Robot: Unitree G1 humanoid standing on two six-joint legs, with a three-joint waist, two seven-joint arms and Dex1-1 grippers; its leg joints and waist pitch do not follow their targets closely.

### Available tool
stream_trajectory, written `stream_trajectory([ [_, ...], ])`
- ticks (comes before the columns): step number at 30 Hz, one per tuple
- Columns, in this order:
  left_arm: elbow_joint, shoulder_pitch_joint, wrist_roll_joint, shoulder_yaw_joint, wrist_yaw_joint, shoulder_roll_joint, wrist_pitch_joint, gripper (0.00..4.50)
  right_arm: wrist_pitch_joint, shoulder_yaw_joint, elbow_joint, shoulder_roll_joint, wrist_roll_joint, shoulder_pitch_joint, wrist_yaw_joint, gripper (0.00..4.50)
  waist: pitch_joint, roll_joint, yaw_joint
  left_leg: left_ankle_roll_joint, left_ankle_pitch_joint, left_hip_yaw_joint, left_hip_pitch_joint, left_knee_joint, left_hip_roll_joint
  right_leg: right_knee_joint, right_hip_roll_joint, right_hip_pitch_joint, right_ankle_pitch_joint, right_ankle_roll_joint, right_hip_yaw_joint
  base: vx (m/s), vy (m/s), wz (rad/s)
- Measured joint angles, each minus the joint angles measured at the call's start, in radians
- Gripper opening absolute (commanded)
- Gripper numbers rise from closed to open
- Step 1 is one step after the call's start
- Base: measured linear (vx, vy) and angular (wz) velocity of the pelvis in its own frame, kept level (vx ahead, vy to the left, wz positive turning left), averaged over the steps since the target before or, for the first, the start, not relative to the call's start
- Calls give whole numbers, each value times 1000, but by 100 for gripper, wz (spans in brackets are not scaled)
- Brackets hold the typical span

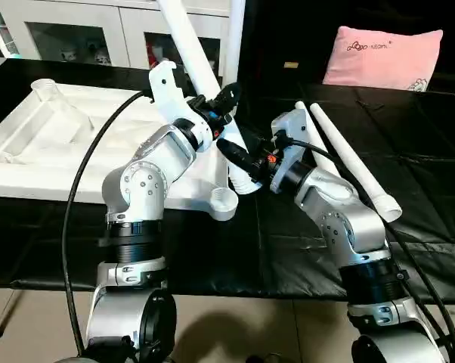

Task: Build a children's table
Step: Pick table leg

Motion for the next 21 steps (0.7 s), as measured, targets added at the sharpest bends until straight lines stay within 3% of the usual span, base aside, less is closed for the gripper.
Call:
stream_trajectory([
  [3, 3, -7, 17, -19, -33, 44, -23, 188, -7, -9, 2, -11, 19, 0, 10, 301, 0, 0, 0, 0, 0, 0, 0, 0, 0, 0, 0, 0, 0, 0, 0, 0, 0, 0],
  [5, 3, -12, 22, -28, -60, 70, -31, 188, -7, -31, 2, -26, 35, -2, 23, 332, 0, 0, 0, 0, 0, 0, 0, 0, 0, 0, 0, 0, 0, 0, 0, 0, 0, 0],
  [10, 4, -13, 34, -55, -143, 125, -29, 188, 33, -107, 2, -86, 93, -49, 50, 363, 0, -1, 1, 1, 0, 0, 1, 0, 0, 1, 0, 0, 0, 0, 0, 0, 0, 0],
  [16, 0, -13, 27, -97, -230, 155, -4, 188, 118, -106, 26, -134, 133, -67, 138, 422, 0, -1, 1, 1, 1, 0, 1, 1, 0, 2, 0, 0, 0, -1, 0, 0, 0, 0],
  [21, -32, -14, -61, -113, -366, 198, 60, 188, 200, -89, 41, -198, 184, -96, 279, 450, 0, -1, -1, 1, 1, 1, 1, 1, 0, 3, 0, 0, 0, -1, 1, 0, 0, 0],
])
